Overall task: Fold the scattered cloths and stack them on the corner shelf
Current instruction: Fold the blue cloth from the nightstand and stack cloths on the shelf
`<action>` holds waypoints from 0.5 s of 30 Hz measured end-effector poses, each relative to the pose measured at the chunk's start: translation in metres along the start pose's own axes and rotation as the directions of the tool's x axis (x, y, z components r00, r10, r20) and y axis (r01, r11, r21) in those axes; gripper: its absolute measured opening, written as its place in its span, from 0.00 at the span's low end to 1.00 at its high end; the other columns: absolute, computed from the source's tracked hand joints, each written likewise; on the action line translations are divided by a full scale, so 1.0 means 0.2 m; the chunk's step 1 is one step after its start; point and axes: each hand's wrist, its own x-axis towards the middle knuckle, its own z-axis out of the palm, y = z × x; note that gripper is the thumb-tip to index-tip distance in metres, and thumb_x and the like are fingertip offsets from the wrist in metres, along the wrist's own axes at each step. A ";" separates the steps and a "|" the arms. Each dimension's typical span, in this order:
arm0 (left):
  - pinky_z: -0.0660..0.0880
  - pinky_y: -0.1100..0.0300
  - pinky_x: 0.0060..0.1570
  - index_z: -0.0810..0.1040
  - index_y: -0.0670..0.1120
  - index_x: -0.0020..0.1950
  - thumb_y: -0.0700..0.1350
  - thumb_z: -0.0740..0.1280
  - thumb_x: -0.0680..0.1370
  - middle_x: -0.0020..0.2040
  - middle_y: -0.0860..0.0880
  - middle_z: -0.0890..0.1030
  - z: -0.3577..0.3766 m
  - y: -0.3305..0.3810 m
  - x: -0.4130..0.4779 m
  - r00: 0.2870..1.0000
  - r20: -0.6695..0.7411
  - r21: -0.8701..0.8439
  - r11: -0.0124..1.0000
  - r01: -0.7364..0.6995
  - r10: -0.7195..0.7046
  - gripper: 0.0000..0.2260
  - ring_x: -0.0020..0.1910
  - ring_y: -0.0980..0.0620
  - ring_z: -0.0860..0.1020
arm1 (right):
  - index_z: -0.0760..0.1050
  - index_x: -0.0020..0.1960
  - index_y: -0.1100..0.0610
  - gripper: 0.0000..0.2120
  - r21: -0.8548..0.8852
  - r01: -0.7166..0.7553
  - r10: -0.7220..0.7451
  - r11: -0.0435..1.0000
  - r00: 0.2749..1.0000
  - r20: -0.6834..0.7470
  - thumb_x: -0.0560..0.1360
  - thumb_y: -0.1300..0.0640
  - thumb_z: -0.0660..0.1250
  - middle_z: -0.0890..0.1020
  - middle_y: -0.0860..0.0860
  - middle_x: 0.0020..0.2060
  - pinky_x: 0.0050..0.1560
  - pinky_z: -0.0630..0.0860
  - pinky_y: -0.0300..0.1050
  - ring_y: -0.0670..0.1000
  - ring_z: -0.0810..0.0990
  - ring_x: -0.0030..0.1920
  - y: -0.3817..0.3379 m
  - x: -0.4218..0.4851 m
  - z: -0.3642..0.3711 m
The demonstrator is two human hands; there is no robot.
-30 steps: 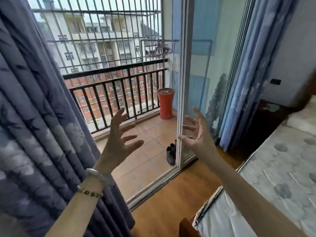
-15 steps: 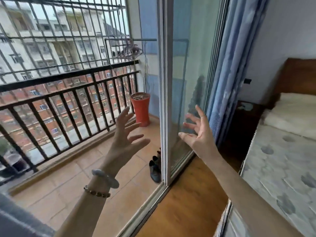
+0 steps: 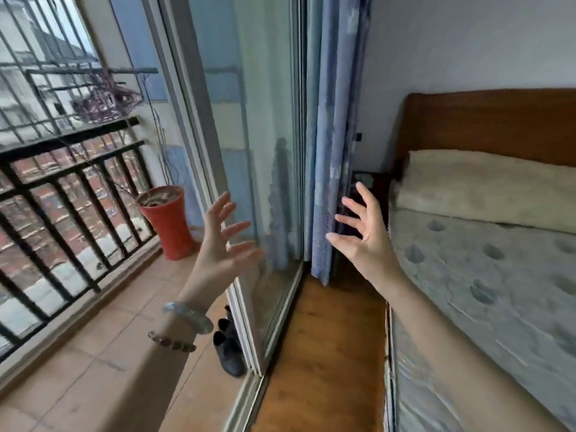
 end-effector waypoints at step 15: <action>0.78 0.57 0.54 0.56 0.59 0.73 0.40 0.78 0.67 0.72 0.54 0.62 0.54 -0.58 1.45 0.950 0.294 -0.168 0.984 -0.056 0.105 0.43 0.63 0.54 0.73 | 0.52 0.76 0.48 0.42 -0.184 -0.084 0.018 0.979 0.943 -0.331 0.71 0.67 0.71 0.66 0.53 0.71 0.47 0.75 0.29 0.49 0.73 0.64 0.42 0.96 -0.43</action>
